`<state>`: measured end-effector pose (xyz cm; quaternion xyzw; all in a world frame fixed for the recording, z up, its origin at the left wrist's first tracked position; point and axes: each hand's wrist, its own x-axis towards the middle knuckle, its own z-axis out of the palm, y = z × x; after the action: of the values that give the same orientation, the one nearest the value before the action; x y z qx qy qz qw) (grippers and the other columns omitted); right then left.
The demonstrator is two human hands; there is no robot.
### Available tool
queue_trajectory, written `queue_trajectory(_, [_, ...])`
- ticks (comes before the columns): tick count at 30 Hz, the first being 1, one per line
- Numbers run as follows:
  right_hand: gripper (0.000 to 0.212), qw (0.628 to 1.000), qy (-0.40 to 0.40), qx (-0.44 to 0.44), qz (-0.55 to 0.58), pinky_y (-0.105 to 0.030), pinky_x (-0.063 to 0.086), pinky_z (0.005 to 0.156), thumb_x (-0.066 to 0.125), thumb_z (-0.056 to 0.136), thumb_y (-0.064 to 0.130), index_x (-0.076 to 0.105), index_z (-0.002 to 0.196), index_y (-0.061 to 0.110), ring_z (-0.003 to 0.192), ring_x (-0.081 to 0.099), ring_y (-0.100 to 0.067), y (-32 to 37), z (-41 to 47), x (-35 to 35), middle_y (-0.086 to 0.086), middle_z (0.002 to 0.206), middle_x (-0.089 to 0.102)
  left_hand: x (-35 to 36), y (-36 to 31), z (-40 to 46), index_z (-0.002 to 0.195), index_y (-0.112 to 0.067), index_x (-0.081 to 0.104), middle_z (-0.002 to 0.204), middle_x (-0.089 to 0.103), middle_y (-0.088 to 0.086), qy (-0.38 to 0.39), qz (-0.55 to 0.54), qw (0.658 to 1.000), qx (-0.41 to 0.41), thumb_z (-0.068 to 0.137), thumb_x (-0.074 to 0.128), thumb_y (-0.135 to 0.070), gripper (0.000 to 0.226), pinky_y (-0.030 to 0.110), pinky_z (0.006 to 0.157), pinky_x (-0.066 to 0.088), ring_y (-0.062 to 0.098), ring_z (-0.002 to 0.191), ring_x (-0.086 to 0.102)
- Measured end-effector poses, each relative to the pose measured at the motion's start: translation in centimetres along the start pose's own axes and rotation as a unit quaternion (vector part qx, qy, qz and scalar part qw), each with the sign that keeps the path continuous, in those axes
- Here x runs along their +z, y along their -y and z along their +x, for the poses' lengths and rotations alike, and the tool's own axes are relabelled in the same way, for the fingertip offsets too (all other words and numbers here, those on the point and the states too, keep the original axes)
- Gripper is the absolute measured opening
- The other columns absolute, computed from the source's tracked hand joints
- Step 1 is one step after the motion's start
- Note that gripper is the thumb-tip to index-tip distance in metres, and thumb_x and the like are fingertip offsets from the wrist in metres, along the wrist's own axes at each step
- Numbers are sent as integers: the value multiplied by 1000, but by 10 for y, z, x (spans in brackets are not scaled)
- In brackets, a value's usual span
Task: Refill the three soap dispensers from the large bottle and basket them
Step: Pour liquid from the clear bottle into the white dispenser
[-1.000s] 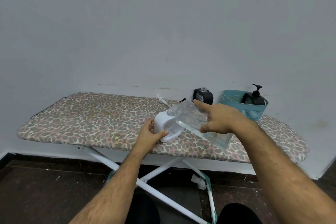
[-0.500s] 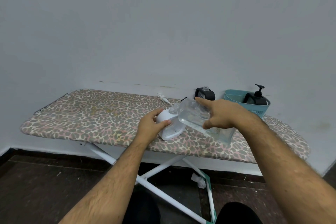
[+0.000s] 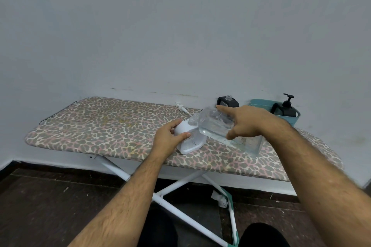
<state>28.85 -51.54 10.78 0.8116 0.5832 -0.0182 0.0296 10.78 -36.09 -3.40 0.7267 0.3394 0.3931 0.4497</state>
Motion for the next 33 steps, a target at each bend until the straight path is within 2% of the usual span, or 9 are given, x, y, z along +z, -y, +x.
queue_trajectory(2, [98,1000,3,-1,-1,-29,39,75,73,81,42,10,155,44,90,45,-13,0,1,-1,2,125,62,0,0,0,137,-20,58,133,61,-5,-1,-1,1000,-2,76,83,-25,66,15,76,46,10,107,59])
queue_trajectory(6, [99,1000,8,0,-3,-31,44,80,74,80,43,10,155,46,93,47,-13,0,3,-3,3,135,59,0,-2,-1,137,-20,57,133,60,-5,-1,1,1000,-5,77,83,-25,65,11,72,43,9,106,57])
queue_trajectory(14, [101,1000,14,4,-14,-36,50,88,75,77,45,9,154,48,94,48,-13,1,5,-4,5,140,56,0,-4,-2,137,-20,57,132,60,-6,1,1,1000,-4,77,83,-25,65,9,69,43,9,106,57])
queue_trajectory(19, [101,1000,20,3,-18,-34,48,88,75,78,43,10,154,48,100,52,-15,3,4,-7,6,143,54,0,-4,-3,136,-18,58,131,59,-4,2,-10,1000,-3,78,82,-21,64,6,53,48,12,108,57])
queue_trajectory(23, [99,999,21,3,-26,-33,44,86,75,79,42,10,155,47,114,55,-19,5,2,-9,6,145,52,0,-2,-2,136,-19,58,131,60,-4,0,-8,1000,-3,77,83,-22,64,2,54,45,12,108,58])
queue_trajectory(30, [100,999,29,5,-22,-33,45,87,75,79,42,9,155,46,99,50,-14,6,0,-11,6,143,54,0,-2,0,136,-19,58,132,60,-4,1,-11,1000,-7,77,83,-22,65,2,55,45,11,108,58])
queue_trajectory(33, [100,999,28,3,-23,-33,45,88,75,80,42,9,155,46,107,54,-17,7,0,-12,6,145,53,0,-1,0,137,-19,58,132,60,-4,1,-14,1000,-9,76,83,-23,65,2,56,45,11,109,58])
